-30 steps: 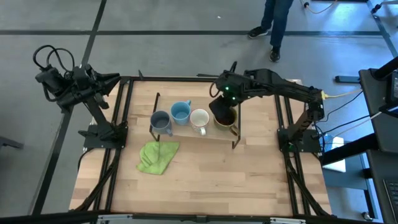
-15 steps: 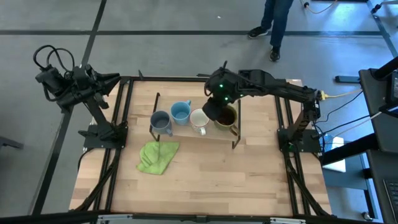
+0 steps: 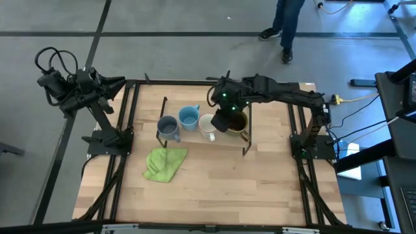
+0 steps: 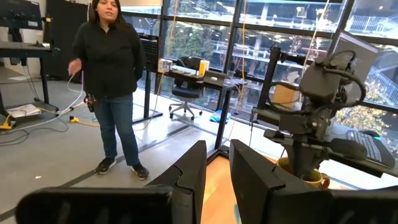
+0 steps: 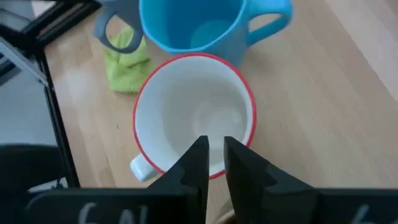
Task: Stack small to large cups/mugs on shelf
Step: Adjust the mugs on the shelf
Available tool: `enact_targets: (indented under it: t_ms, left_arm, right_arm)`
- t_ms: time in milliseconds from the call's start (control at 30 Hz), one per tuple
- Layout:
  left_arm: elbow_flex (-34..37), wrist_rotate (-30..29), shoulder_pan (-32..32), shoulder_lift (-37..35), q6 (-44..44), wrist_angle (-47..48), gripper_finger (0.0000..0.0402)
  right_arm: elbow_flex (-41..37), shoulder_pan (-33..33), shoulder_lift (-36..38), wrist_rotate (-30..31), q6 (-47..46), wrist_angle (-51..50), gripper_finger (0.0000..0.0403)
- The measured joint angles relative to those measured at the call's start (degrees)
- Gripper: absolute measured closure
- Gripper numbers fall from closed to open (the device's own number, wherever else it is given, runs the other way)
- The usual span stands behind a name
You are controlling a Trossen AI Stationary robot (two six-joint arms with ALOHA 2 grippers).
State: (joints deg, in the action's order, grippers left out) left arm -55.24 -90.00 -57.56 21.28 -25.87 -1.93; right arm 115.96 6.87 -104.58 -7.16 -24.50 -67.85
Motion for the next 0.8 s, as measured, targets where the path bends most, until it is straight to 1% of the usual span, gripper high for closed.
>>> enact_targets:
  t_ms: [167,233,300,367,433,467,500,567,700,800]
  left_arm:
    - [0.00,-0.01,0.01,0.00,0.22,0.03,0.0335]
    - [0.00,0.07,0.00,0.00,0.24,0.40,0.0335]
    - [0.00,0.07,0.00,0.00,0.24,0.46,0.0335]
    - [0.00,0.07,0.00,0.00,0.33,0.46,0.0335]
    - [0.00,0.07,0.00,0.00,0.44,0.47,0.0335]
    - [0.00,0.07,0.00,0.00,0.45,0.48,0.0335]
    - [0.00,0.07,0.02,0.00,0.67,0.47,0.0335]
    - [0.02,0.07,0.00,0.00,1.28,0.52,0.0335]
    - [0.02,0.07,0.00,0.00,1.46,1.00,0.0335]
    - [0.02,0.07,0.00,0.00,1.59,1.11,0.0335]
  right_arm:
    - [-0.02,0.20,-0.24,0.02,4.13,2.82,0.0350]
    - [-0.02,0.20,-0.24,0.06,6.73,5.51,0.0350]
    - [0.12,0.20,-0.24,1.45,9.25,8.32,0.0350]
    - [1.25,0.72,-0.32,1.91,9.80,8.98,0.0350]
    - [2.76,1.63,-0.83,1.65,8.65,6.68,0.0350]
    - [3.54,2.21,-1.32,1.51,8.42,3.82,0.0350]
    - [4.48,2.69,-2.16,1.55,8.61,0.99,0.0350]
    - [6.89,3.56,-4.11,1.64,9.89,-1.03,0.0350]
    - [13.83,4.28,-8.42,-0.36,12.78,-2.62,0.0350]
    - [18.86,4.28,-11.74,0.20,14.45,-8.25,0.0350]
